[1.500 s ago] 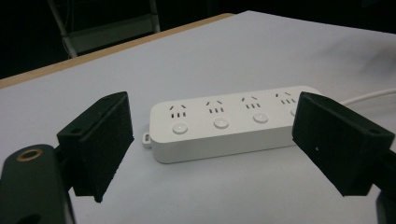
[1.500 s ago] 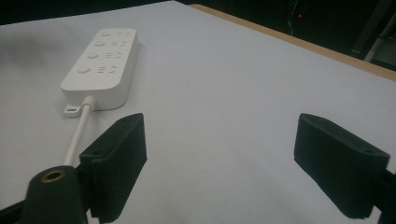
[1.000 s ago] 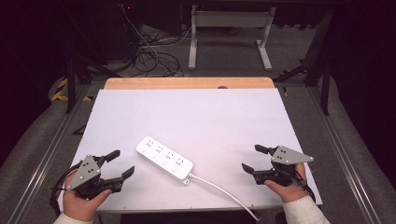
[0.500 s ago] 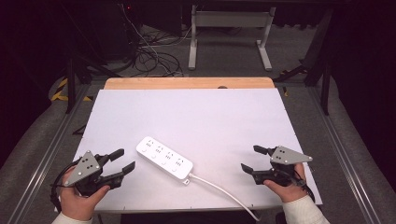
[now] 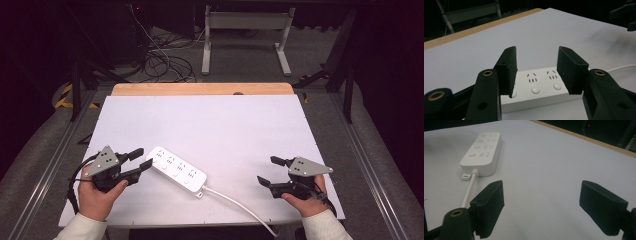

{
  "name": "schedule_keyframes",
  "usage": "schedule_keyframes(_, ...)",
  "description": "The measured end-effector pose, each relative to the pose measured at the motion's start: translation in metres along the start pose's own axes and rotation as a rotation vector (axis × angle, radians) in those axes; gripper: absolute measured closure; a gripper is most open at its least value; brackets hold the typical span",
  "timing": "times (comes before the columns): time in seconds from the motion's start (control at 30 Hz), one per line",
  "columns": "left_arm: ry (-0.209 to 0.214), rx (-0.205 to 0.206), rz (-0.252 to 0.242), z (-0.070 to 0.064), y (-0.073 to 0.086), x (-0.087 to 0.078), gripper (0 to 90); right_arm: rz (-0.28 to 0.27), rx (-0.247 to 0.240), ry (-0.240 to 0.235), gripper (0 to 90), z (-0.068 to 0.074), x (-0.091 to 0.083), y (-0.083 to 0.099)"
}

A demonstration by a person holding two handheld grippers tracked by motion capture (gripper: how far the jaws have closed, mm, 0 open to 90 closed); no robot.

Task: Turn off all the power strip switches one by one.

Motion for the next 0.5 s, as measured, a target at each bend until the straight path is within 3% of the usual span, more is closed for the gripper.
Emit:
schedule_keyframes(0.37, 0.001, -0.035, 0.030, 0.010, -0.001, 0.021, 52.6, 0.004, 0.000, -0.004, 21.0, 0.000, 0.001, 0.001)
schedule_keyframes(0.5, 0.001, -0.024, 0.037, 0.014, -0.001, 0.031, 53.6, 0.005, 0.000, -0.006, 21.1, 0.001, 0.001, 0.001)
Point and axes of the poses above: each handheld gripper's, and its own axes: x roughly forward along the jaws, y roughly out of its underside, z roughly to its left, the point moved 8 cm from there along x, roughly forward along the jaws, and after that the axes turned 2 degrees about x, right-handed, at the moved point
